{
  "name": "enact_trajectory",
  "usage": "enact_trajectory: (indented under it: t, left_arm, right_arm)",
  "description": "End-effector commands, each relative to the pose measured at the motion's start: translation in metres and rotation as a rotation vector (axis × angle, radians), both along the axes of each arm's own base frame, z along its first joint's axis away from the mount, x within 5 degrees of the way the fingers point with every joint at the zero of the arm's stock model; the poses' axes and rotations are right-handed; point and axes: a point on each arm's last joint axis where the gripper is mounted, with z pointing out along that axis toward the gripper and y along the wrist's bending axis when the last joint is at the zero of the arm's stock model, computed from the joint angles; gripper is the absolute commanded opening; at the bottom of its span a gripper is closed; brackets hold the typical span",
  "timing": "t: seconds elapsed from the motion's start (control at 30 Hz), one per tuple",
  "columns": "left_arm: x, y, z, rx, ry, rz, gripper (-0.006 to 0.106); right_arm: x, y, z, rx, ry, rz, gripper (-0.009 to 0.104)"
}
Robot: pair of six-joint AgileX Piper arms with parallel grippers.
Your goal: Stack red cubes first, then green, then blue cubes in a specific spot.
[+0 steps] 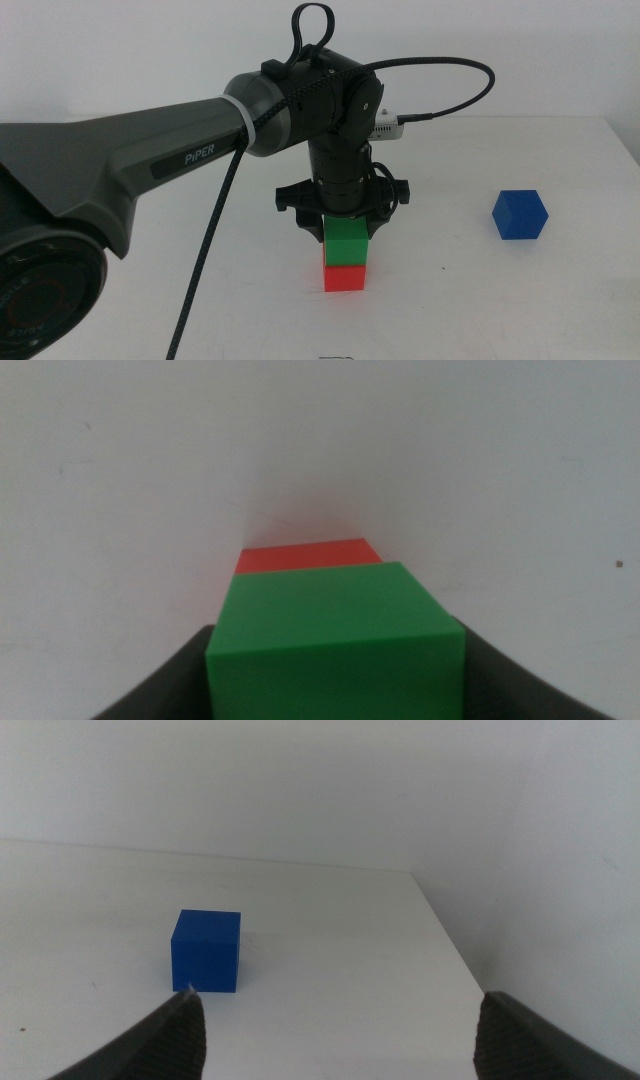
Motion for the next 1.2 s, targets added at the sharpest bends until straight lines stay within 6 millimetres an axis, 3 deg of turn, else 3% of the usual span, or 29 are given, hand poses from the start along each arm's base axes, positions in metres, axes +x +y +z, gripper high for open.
enact_trajectory:
  t: [0.0, 0.37, 0.63, 1.17]
  left_arm:
    - [-0.003, 0.0, 0.032, -0.071, -0.067, -0.007, 0.069]
    - [-0.008, 0.002, 0.038, -0.075, -0.053, -0.015, 0.074]
    - [-0.013, 0.006, 0.052, -0.075, -0.065, -0.032, 0.087]
    - [-0.032, 0.028, 0.107, -0.096, -0.186, -0.091, 0.09]
  right_arm:
    - [-0.002, 0.001, 0.014, -0.025, -0.115, 0.007, 0.094]
    - [-0.002, 0.001, 0.014, -0.025, -0.115, 0.007, 0.094]
    - [-0.002, 0.001, 0.014, -0.025, -0.115, 0.007, 0.094]
    - [-0.002, 0.001, 0.014, -0.025, -0.115, 0.007, 0.094]
